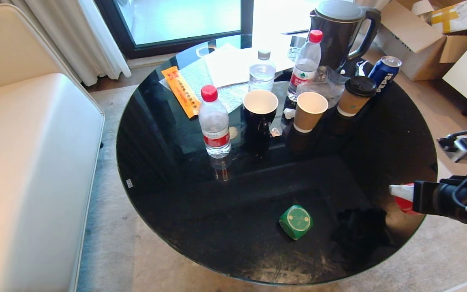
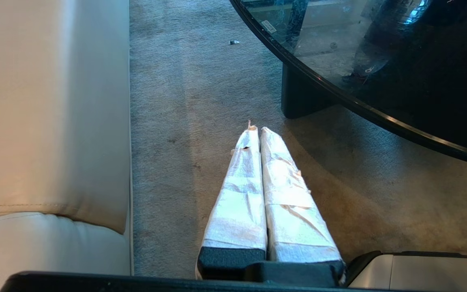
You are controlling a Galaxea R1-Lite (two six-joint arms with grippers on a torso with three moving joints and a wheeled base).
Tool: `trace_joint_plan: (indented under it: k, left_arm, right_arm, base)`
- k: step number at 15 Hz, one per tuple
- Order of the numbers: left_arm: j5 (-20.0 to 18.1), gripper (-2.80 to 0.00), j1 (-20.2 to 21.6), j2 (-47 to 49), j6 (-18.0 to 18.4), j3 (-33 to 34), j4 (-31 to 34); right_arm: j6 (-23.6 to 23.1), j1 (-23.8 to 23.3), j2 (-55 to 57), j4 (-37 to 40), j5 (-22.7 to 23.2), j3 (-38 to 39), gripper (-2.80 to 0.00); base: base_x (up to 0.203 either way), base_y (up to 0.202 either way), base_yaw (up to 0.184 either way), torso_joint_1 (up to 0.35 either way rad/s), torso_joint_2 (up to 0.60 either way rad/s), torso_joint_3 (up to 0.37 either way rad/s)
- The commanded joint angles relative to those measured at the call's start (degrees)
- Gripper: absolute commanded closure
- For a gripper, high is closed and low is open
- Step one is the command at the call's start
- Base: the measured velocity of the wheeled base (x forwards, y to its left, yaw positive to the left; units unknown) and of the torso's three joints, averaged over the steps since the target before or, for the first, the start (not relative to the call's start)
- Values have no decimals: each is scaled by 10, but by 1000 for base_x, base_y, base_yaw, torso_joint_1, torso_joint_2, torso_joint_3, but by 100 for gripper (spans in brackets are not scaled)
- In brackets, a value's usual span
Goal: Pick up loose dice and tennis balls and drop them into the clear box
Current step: Put the toys in the box
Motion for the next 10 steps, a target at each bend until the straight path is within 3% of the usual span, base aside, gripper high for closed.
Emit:
trace_joint_plan:
  k: [1,7,10]
  left_arm:
    - [0,0,0,1,0,0,0]
    - [0,0,0,1,0,0,0]
    - [0,0,0,1,-1,0,0]
  right_arm:
    - [2,-12,-156,38,-3,16,0]
    - [4,-74,-500,253,-7,59,0]
    - [4,-107,-605,299,1,113,0]
  base:
    - [0,0,0,0,0,0]
    - [0,0,0,0,0,0]
    - [0,0,0,0,0,0]
